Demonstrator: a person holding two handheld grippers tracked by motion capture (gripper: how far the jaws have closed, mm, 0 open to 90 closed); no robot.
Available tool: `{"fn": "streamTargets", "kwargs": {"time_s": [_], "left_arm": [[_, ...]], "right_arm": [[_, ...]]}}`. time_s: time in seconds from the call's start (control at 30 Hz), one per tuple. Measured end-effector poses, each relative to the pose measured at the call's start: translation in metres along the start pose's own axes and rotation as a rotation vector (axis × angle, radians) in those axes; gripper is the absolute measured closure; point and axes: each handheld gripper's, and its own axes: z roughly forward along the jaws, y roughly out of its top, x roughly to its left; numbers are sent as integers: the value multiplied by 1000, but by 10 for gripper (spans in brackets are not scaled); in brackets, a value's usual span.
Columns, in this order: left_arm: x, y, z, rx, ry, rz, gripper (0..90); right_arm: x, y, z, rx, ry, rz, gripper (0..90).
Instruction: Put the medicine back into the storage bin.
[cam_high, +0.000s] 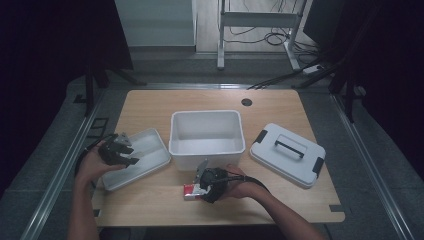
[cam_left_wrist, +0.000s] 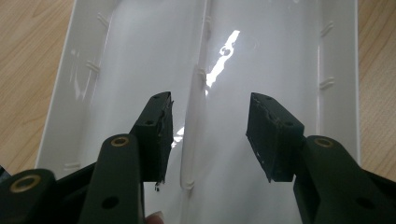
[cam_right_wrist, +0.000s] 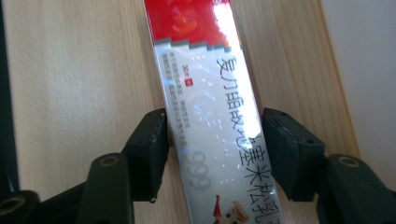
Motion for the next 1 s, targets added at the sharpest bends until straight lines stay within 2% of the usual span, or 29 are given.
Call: {"fn": "streamTargets", "kwargs": {"time_s": [0.17, 0.33, 0.47, 0.7, 0.87, 1.0], "left_arm": [[0, 0, 1, -2, 2, -1, 513], [-1, 1, 1, -2, 1, 2, 514], [0, 0, 0, -4, 4, 6, 514], [-1, 0, 0, -4, 1, 6, 514], [-1, 0, 0, -5, 2, 7, 514], [-2, -1, -1, -16, 12, 13, 519]], "right_arm": [[0, -1, -1, 6, 20, -13, 472], [2, -2, -3, 3, 75, -38, 504], [8, 1, -16, -31, 76, -58, 506], [12, 9, -67, -133, 51, -85, 506], [4, 18, -110, -187, 9, -114, 507], [-7, 29, -137, -200, -40, -143, 506]]}}
